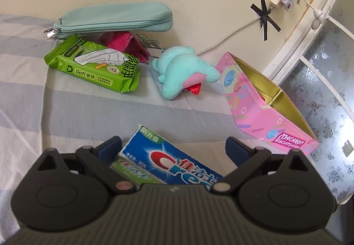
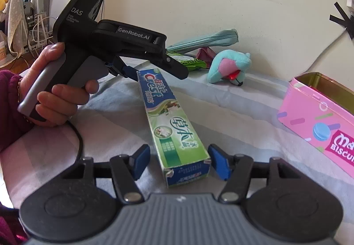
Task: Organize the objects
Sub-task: 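Carry the Crest box over the pink tin and release it inside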
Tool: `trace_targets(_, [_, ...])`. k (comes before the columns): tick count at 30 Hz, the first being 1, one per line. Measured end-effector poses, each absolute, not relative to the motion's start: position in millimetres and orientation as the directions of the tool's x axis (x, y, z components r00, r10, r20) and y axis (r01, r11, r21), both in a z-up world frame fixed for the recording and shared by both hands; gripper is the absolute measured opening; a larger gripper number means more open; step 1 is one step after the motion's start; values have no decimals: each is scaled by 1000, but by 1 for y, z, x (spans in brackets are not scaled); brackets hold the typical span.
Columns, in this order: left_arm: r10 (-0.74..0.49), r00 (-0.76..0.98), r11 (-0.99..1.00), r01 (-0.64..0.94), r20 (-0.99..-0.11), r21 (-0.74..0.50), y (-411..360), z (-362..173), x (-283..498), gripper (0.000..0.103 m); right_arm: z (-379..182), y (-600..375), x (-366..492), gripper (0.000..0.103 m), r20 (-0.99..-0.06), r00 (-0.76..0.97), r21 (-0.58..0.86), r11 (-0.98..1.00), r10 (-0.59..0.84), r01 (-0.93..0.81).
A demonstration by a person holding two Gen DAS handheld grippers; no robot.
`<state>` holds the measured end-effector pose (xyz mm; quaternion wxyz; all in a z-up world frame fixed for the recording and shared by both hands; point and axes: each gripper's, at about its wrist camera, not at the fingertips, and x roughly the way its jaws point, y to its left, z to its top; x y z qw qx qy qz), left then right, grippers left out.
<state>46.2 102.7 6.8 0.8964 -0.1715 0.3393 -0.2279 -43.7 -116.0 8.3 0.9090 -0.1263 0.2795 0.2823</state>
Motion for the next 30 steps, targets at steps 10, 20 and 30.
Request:
trace_targets(10, [-509, 676, 851, 306, -532, -426, 109, 22, 58, 103, 8, -116, -43, 65, -589, 681, -74, 810, 435, -581])
trace_targets(20, [-466, 664, 885, 331, -585, -329, 84, 17, 53, 88, 13, -124, -45, 46, -573, 678, -75, 795, 460, -602])
trace_targets(30, [-519, 740, 855, 439, -428, -278, 7, 110, 74, 88, 63, -171, -43, 46, -355, 858, -317, 816, 371, -484])
